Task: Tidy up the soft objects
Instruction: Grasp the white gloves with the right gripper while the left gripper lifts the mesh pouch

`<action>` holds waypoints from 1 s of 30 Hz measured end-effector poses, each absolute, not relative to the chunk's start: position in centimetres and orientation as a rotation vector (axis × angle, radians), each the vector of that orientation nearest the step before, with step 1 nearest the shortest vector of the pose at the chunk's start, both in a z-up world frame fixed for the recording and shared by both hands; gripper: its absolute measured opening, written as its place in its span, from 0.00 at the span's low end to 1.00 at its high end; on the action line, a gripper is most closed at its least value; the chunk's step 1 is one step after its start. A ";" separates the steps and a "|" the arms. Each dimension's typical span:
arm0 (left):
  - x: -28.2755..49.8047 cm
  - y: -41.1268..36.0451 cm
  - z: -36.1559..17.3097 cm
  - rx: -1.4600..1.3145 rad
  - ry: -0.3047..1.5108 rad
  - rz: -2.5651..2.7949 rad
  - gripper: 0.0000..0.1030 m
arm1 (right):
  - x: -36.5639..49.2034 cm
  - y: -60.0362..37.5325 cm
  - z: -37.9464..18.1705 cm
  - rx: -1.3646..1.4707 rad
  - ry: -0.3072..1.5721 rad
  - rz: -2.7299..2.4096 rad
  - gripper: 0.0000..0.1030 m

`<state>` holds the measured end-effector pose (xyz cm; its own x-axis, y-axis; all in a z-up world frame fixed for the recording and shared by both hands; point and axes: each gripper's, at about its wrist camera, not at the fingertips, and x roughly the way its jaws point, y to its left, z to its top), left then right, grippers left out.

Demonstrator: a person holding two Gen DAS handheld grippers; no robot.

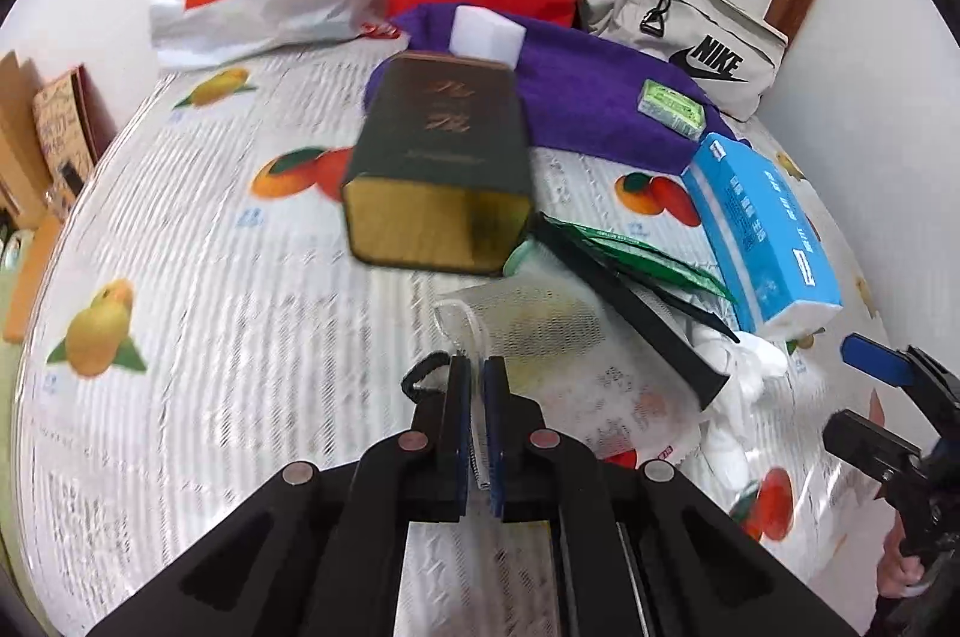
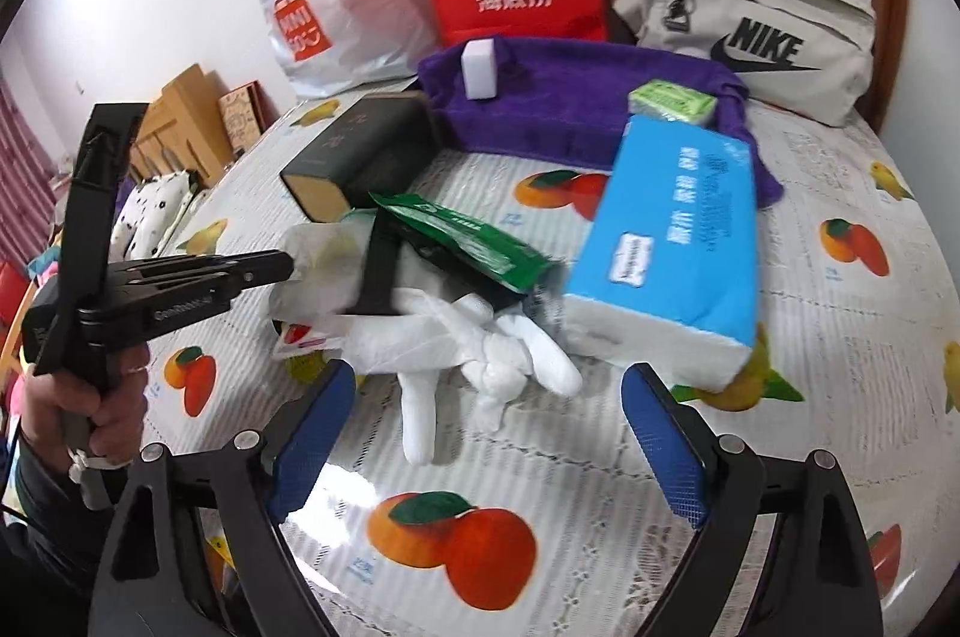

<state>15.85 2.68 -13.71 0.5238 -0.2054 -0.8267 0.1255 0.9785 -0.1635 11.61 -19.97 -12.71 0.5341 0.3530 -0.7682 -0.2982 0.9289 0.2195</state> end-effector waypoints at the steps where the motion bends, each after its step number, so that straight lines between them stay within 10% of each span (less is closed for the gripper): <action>1: 15.7 3.0 -13.6 -0.097 0.997 -0.197 0.06 | 11.7 -19.7 -12.8 0.063 0.933 0.397 0.88; 4: 15.7 3.3 -13.2 -0.110 0.976 -0.208 0.15 | 12.1 -18.8 -13.0 0.056 0.941 0.418 0.88; 8: 16.4 2.5 -13.0 -0.117 0.955 -0.260 0.72 | 12.5 -18.2 -13.0 0.047 0.946 0.432 0.88; 9: 16.6 2.3 -13.1 -0.121 0.951 -0.262 0.74 | 12.5 -18.1 -13.0 0.047 0.950 0.435 0.88; 14: 18.1 1.1 -14.8 -0.118 0.996 -0.275 0.68 | 12.9 -18.2 -13.8 0.062 0.979 0.429 0.88; 20: 17.8 1.2 -15.0 -0.090 0.970 -0.289 0.12 | 13.2 -17.9 -14.4 0.061 0.988 0.424 0.88; 30: 16.4 5.3 -12.7 -0.180 0.917 -0.264 0.06 | 13.9 -16.1 -14.8 0.044 0.955 0.485 0.88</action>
<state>16.38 5.32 -12.68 0.5794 -0.3008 -0.7575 0.1485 0.9528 -0.2647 13.93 -16.09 -14.84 0.4789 0.4167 -0.7727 -0.3782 0.8922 0.2468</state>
